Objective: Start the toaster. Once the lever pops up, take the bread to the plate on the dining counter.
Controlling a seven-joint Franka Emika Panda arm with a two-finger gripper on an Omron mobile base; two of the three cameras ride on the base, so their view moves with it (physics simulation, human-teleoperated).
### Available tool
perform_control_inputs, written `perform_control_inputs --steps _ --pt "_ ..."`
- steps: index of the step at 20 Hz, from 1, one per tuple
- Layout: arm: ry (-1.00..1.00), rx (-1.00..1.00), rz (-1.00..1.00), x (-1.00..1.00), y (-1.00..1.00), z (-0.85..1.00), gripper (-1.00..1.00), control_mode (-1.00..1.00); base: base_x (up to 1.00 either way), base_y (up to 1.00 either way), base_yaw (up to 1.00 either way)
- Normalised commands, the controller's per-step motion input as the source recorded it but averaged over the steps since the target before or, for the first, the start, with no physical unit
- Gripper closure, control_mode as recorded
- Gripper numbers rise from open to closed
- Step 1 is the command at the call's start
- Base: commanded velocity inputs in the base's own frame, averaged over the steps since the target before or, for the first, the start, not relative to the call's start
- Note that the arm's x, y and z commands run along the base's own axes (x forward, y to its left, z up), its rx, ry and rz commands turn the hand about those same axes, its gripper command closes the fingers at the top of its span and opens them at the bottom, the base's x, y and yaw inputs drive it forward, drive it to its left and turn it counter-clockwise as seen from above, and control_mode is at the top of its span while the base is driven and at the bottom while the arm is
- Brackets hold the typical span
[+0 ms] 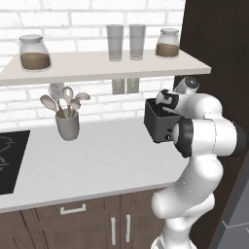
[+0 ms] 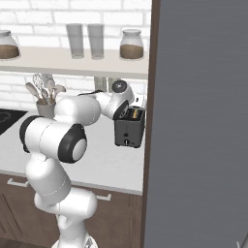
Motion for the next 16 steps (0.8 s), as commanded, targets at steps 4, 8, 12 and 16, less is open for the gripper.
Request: perform_control_inputs --steps 4,8,12,16 --pt "0.00 0.00 0.00 0.00 0.00 -0.03 -1.00 -1.00 0.00 0.00 0.00" --pt "0.00 0.00 0.00 0.00 0.00 -0.06 -1.00 -1.00 0.00 0.00 0.00" --pt "0.00 0.00 0.00 0.00 0.00 -0.05 -1.00 -1.00 0.00 0.00 0.00" --pt "0.00 0.00 0.00 0.00 0.00 -0.03 -1.00 -1.00 0.00 0.00 0.00"
